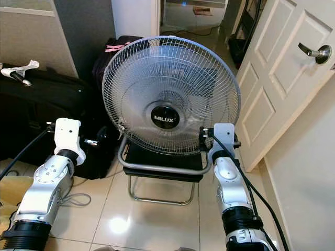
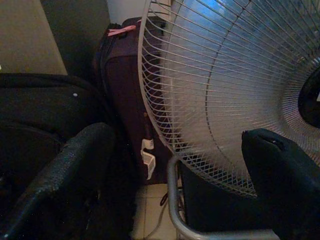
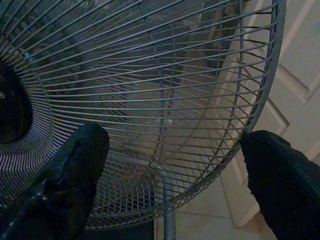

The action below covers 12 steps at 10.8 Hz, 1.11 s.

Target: Clean up the room

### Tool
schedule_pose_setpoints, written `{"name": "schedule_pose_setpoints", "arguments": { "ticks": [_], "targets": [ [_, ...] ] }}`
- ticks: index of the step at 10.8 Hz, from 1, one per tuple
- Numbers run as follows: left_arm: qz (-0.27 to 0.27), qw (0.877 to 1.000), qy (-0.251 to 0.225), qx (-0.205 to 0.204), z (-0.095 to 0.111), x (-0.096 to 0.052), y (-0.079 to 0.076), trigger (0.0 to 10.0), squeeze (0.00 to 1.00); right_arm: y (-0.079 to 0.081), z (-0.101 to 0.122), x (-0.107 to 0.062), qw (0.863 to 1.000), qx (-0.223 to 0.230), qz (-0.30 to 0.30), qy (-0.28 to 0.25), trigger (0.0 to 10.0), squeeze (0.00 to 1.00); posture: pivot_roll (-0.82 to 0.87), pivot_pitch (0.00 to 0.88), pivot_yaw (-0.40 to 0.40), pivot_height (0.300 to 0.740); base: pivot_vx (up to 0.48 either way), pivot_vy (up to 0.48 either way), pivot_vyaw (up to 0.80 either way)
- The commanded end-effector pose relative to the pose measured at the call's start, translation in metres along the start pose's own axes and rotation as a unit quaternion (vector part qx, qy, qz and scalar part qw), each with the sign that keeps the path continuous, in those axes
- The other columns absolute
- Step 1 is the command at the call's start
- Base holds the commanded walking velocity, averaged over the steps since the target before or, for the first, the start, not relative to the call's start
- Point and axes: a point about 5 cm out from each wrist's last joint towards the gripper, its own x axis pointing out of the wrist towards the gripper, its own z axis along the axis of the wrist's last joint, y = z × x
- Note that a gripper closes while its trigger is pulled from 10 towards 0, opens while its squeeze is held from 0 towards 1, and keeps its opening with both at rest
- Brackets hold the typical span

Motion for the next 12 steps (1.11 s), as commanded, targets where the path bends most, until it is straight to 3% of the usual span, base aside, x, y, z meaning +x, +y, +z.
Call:
{"name": "schedule_pose_setpoints", "arguments": {
  "ticks": [1, 2, 3, 4, 12],
  "targets": [
    [0.065, 0.995, 0.069, -0.010, -0.033, -0.029, 0.001, 10.0, 0.00, -0.021, -0.022, -0.024, 0.994, 0.078, 0.066, 0.048, 10.0, 0.00, -0.04, 0.000, -0.054, 0.740, 0.000, 0.000, 0.00],
    [0.064, 0.996, 0.063, -0.019, -0.030, -0.027, 0.002, 10.0, 0.00, -0.012, -0.020, -0.024, 0.993, 0.075, 0.083, 0.046, 10.0, 0.00, -0.03, 0.000, -0.057, 0.740, 0.000, 0.000, 0.00],
    [0.054, 0.994, 0.091, -0.041, -0.039, -0.030, -0.001, 10.0, 0.00, -0.004, -0.027, -0.027, 0.992, 0.073, 0.087, 0.055, 10.0, 0.00, -0.02, 0.000, -0.061, 0.740, 0.000, 0.000, 0.00],
    [0.050, 0.995, 0.086, -0.026, -0.039, -0.031, -0.001, 10.0, 0.00, -0.001, -0.029, -0.028, 0.992, 0.079, 0.084, 0.058, 10.0, 0.00, -0.02, 0.000, -0.061, 0.740, 0.000, 0.000, 0.00],
    [0.050, 0.995, 0.086, -0.026, -0.039, -0.031, -0.001, 10.0, 0.00, -0.001, -0.029, -0.028, 0.992, 0.079, 0.084, 0.058, 10.0, 0.00, -0.02, 0.000, -0.061, 0.740, 0.000, 0.000, 0.00]
  ]
}}
